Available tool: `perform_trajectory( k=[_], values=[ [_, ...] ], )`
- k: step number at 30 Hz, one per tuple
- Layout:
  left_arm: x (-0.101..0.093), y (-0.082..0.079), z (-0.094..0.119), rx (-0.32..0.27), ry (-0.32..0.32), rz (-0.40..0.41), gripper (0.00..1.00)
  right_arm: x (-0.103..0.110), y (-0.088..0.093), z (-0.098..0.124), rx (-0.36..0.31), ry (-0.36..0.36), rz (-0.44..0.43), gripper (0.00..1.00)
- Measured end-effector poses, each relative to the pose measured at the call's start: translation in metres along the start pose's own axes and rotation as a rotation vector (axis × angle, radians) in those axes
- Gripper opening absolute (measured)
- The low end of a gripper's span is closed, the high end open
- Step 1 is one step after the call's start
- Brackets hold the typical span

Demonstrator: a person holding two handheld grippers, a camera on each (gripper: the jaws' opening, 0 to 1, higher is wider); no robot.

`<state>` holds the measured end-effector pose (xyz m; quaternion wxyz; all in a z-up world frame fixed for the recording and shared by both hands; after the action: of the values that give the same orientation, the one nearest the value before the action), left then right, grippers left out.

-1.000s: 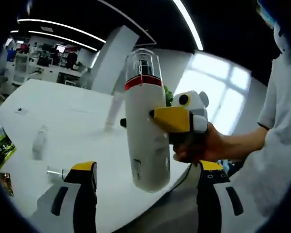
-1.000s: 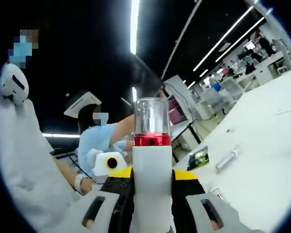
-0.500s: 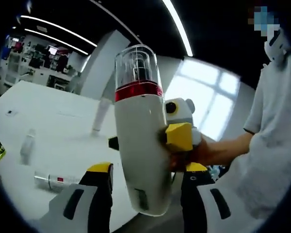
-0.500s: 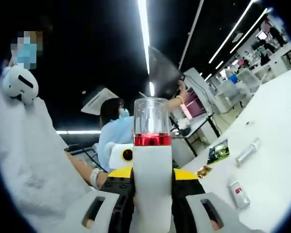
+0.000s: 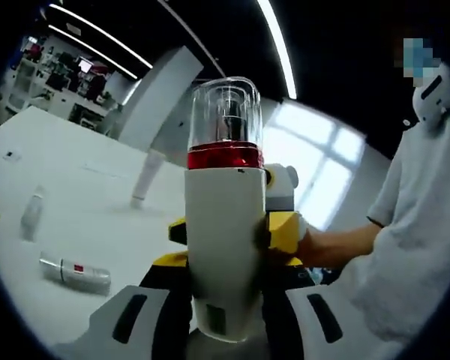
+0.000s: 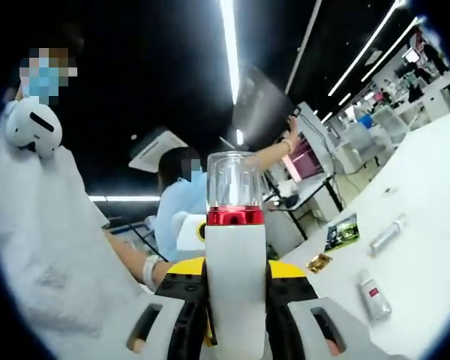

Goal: Arrange the skincare products in the storage area until every visible bottle or jar stands upright without overlapping.

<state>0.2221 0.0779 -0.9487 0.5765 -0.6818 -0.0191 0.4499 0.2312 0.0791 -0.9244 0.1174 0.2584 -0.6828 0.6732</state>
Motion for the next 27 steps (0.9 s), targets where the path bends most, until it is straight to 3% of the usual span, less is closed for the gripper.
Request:
perform_trajectory(
  k=[5, 13, 18, 21, 23, 27],
  values=[
    [0.002, 0.002, -0.001, 0.026, -0.038, -0.015, 0.30, -0.001, 0.002, -0.001, 0.015, 0.040, 0.026, 0.24],
    [0.015, -0.002, 0.003, 0.078, -0.197, -0.146, 0.29, -0.007, -0.002, -0.005, 0.060, 0.143, 0.114, 0.25],
    [0.022, -0.004, 0.008, 0.081, -0.273, -0.174, 0.29, -0.010, -0.005, -0.009, 0.081, 0.243, 0.171, 0.26],
    [0.032, -0.005, 0.013, 0.101, -0.390, -0.226, 0.29, -0.012, -0.006, -0.014, 0.106, 0.320, 0.177, 0.26],
    [0.033, -0.005, 0.015, 0.128, -0.432, -0.270, 0.29, -0.012, -0.006, -0.018, 0.112, 0.345, 0.149, 0.27],
    [0.030, -0.009, 0.014, 0.106, -0.433, -0.262, 0.29, -0.009, -0.010, -0.019, 0.113, 0.370, 0.179, 0.28]
  ],
)
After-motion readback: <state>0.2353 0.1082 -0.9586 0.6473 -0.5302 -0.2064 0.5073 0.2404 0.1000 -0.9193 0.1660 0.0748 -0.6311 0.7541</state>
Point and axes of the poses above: the point that each gripper's makers call its tool centre point, and the gripper's own axes: z roughly backward along the fingers, x roughly to its left, y roughly out of its underside, the point moved 3 cm from there along z, roughly backward along the fingers, and after that the axes turned 3 degrees about z, right-handed, at the moved point
